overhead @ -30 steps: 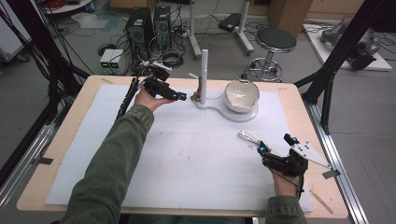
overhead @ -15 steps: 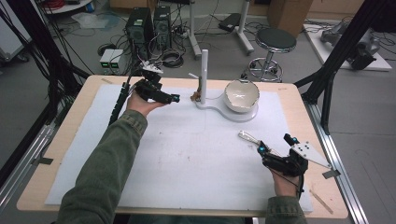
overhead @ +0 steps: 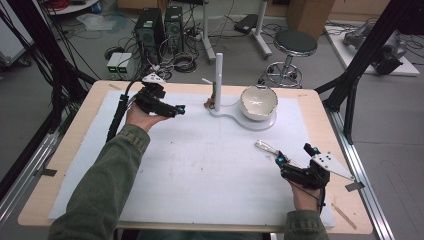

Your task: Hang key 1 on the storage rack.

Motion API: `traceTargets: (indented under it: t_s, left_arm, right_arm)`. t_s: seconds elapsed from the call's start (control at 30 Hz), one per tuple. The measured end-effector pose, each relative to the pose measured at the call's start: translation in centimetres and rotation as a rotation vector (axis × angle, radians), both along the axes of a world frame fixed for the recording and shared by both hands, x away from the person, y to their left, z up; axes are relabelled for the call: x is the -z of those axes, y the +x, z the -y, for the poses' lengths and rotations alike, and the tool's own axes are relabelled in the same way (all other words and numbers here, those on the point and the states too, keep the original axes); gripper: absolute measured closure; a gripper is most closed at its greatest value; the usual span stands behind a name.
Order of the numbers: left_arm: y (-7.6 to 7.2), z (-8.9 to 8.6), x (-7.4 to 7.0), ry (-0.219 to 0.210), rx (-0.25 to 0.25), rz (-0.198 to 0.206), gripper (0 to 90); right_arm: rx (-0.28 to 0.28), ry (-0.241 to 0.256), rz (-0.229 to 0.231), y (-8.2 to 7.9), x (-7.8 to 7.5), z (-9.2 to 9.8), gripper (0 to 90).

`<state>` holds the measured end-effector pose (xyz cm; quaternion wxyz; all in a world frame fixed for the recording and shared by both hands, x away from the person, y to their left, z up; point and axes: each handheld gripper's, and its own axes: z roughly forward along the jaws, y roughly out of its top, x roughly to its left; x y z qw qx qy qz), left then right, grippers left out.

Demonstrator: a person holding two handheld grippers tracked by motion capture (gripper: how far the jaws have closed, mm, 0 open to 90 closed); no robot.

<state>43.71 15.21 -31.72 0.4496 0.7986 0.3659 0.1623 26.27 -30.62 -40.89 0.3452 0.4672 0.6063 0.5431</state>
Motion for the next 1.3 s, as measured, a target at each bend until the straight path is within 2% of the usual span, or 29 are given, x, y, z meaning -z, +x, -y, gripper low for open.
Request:
traceTargets:
  t_s: [0.3,0.53,0.8,1.1,1.23,1.3]
  left_arm:
    - [-1.4,-0.7,-0.1,0.001,0.000,0.028,1.7]
    - [-2.2,-1.4,0.7,0.007,0.007,0.018,1.7]
    - [-3.2,-2.6,1.7,-0.023,-0.005,0.010,1.7]
    - [-5.3,-3.7,1.8,-0.043,-0.017,0.060,1.7]
    - [-6.3,-4.1,1.3,-0.039,-0.015,0.086,1.7]
    - [-6.7,-4.2,1.2,-0.052,-0.020,0.098,1.6]
  right_arm:
    - [-0.001,0.000,0.002,-0.1,0.0,0.1,0.4]
    - [-0.004,-0.002,0.001,-0.1,0.0,0.1,0.5]
    - [-0.004,0.001,-0.002,-0.1,0.0,0.0,0.5]
    - [-0.002,-0.002,0.000,-0.1,0.0,0.0,0.5]
    - [-0.001,-0.002,-0.001,-0.1,0.0,0.0,0.5]
    - [-0.006,-0.002,-0.003,-0.1,0.0,0.0,0.5]
